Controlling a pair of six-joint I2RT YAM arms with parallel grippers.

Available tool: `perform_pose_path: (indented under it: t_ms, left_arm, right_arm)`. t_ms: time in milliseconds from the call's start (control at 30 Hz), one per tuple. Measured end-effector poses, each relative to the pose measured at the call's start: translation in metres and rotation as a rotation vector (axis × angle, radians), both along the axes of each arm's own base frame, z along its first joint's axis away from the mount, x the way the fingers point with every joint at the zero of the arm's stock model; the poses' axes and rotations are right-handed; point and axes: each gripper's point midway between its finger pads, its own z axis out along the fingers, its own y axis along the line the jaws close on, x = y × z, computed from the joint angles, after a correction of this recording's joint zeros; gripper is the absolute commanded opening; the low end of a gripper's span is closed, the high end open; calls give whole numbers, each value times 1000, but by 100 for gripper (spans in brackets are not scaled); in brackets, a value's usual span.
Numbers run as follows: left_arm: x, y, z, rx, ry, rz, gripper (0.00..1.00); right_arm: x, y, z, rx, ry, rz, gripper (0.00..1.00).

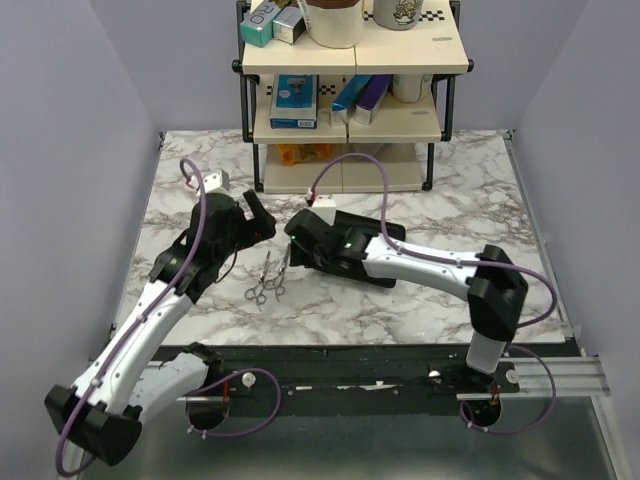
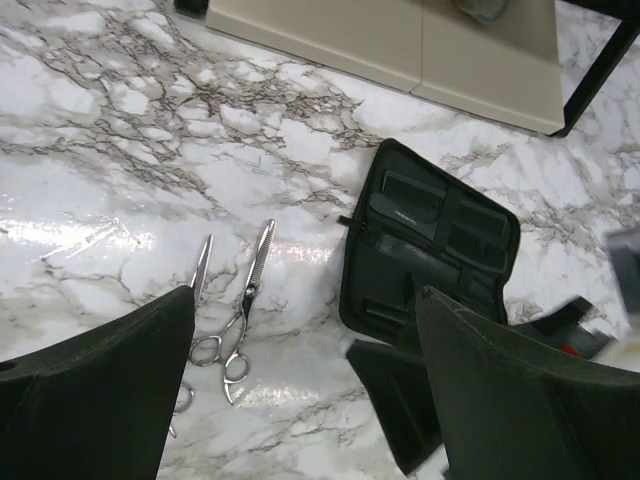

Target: Sort the hair-cutting tools

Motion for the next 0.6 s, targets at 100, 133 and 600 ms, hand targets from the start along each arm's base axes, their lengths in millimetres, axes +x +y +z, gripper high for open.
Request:
perform_pose_path:
  t_ms: [100,133,600]
  left_arm:
    - [-22,14,10,2,-36,6,97]
    - [-27,17,11,4,-40,7,97]
    - [-77,55,-6,70,-23,53,97]
  right_arm:
    - [4,26,-11,-8,24,-45,65]
    - [5,31,-17,-14,36,-60,65]
    - [17,70,-74,-102,134,-214,65]
